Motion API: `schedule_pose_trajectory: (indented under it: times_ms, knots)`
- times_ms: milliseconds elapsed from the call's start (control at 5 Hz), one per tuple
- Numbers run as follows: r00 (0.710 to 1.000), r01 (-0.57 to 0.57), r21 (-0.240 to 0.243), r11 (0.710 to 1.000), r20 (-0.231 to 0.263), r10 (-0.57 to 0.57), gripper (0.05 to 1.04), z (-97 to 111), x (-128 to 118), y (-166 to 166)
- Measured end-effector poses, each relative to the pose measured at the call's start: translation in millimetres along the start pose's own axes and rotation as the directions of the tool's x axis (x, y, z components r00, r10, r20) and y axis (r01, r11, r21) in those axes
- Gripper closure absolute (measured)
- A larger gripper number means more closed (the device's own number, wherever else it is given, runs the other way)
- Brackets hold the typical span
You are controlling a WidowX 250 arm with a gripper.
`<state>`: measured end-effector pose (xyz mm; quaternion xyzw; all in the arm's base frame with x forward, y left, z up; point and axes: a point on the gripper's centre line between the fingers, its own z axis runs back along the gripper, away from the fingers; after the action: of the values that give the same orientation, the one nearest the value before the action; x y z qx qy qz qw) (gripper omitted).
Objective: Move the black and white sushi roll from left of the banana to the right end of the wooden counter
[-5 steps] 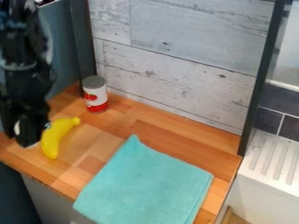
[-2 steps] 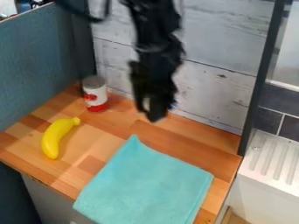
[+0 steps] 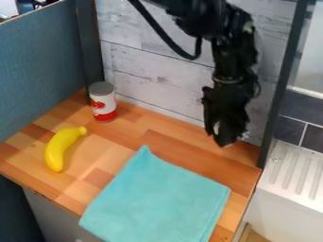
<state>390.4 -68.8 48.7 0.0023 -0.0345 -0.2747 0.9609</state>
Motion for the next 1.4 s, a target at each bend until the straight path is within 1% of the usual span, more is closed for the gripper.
schedule_pose_trajectory:
  times_ms: [200, 400, 600, 800, 1000, 1200, 1400]
  knots:
    - [0.999, 0.006, -0.003, 1.0, -0.048, -0.006, 0.549, -6.2, 5.6, 4.2]
    - [0.994, 0.007, -0.038, 0.999, -0.105, -0.011, 0.548, -18.1, -0.9, 0.0]
    - [0.992, 0.018, -0.08, 0.997, -0.127, -0.029, 0.548, -24.5, 2.4, -2.9]
    - [0.991, 0.016, -0.09, 0.996, -0.129, -0.028, 0.548, -26.5, -4.3, -7.7]
    - [0.992, 0.005, -0.11, 0.994, -0.127, -0.019, 0.463, -26.6, -4.1, -11.3]
    - [0.989, -0.025, -0.11, 0.994, -0.146, 0.008, 0.189, -22.5, -8.7, -12.7]
    - [0.996, -0.04, -0.071, 0.997, -0.088, 0.034, 0.077, 16.9, -7.3, -9.3]
